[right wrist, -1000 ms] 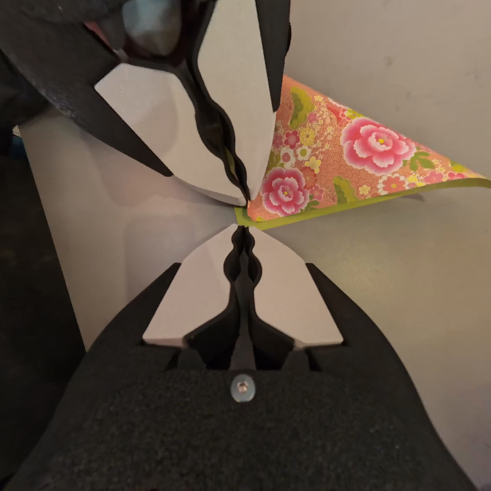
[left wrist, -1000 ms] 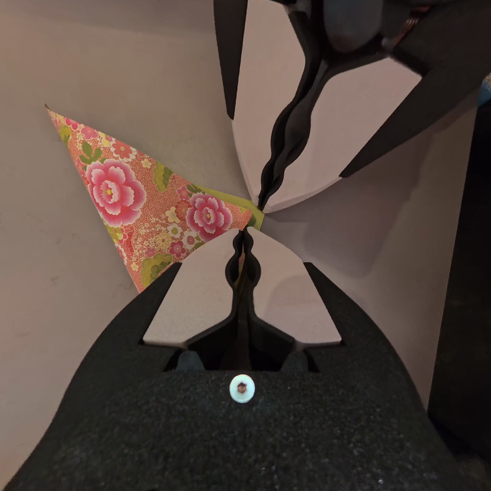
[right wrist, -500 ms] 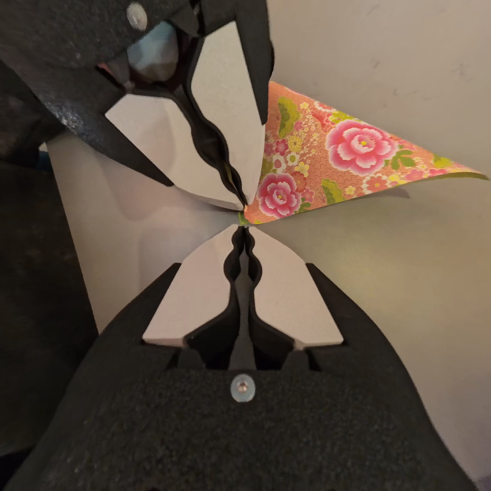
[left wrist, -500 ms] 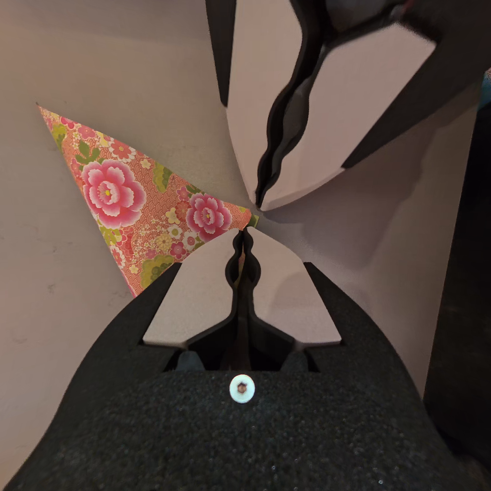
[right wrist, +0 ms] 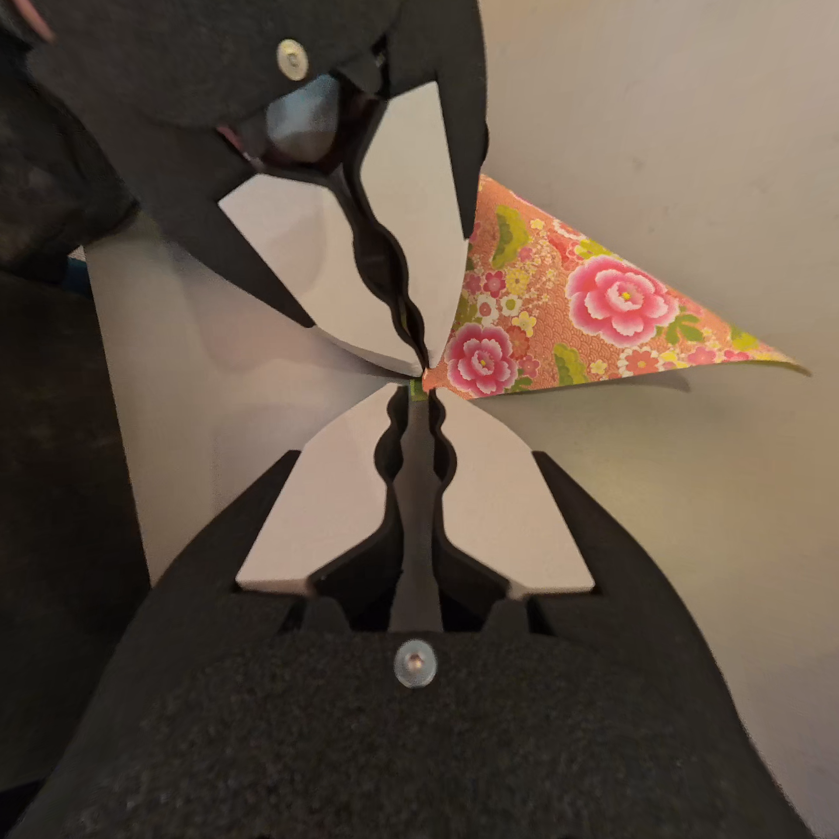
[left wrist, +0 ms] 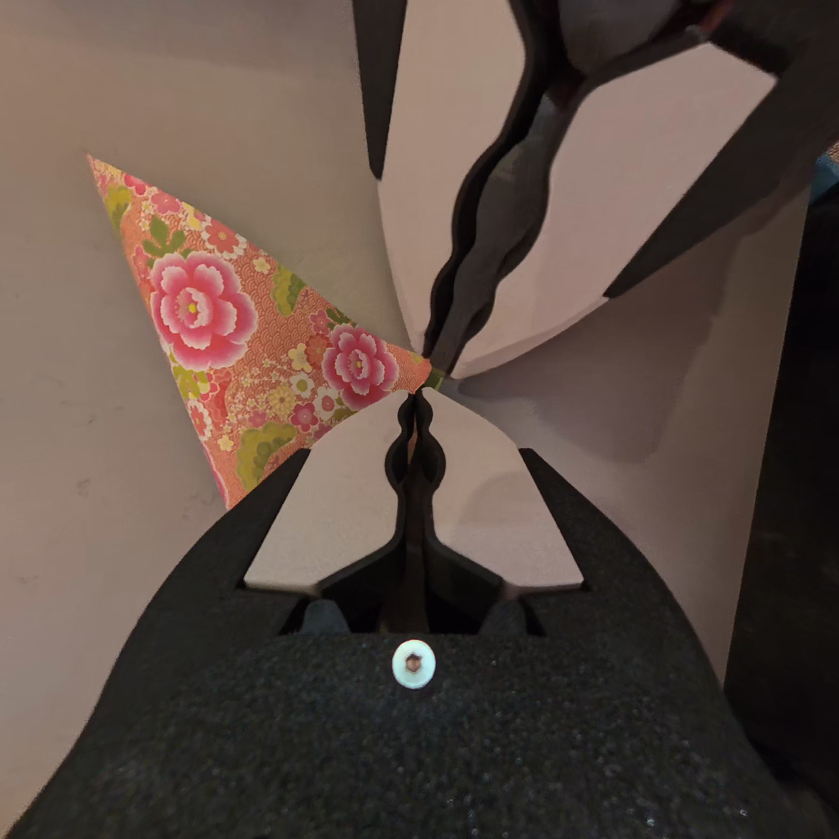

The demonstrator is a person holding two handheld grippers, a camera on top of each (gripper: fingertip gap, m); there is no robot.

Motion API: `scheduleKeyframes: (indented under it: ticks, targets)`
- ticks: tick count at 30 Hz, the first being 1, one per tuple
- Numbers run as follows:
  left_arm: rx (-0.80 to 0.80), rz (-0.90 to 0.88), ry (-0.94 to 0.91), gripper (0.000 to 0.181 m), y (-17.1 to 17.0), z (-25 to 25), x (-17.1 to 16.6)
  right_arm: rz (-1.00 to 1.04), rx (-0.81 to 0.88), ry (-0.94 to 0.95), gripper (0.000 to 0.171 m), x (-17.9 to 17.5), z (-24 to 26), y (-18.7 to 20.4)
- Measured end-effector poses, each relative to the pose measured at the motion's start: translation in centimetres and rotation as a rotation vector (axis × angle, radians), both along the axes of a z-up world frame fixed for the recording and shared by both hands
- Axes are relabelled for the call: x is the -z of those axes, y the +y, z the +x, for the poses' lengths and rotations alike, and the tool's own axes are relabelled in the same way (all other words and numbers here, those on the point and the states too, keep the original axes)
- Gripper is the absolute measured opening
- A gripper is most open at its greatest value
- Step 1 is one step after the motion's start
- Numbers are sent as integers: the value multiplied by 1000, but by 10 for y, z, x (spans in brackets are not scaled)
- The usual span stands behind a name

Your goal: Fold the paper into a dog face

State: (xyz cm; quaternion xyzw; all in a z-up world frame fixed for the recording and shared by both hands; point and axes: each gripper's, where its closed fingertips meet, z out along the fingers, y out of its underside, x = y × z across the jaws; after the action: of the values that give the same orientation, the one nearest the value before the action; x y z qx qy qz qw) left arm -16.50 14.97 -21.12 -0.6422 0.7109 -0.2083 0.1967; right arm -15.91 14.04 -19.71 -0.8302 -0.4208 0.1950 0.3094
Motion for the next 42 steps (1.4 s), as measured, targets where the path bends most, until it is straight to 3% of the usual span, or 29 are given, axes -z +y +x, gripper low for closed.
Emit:
scheduleKeyframes:
  ticks: [6, 9, 28, 35, 42]
  targets:
    - [-5, -7, -5, 0, 0, -1, 0, 39, -13, -68, 12, 7, 0, 3]
    - [-14, -25, -13, 0, -1, -1, 0, 61, -16, -107, 1, 11, 1, 5]
    - [-101, -78, -83, 4, 1, -5, -4, 14, -46, -109, 0, 14, -2, 6]
    - [-179, -93, -168, 24, 11, -26, -30, -26, -47, -99, 0, 14, -2, 6]
    - [-331, -49, -190, 34, 49, -78, -39, -47, -42, -87, 0, 14, -2, 6]
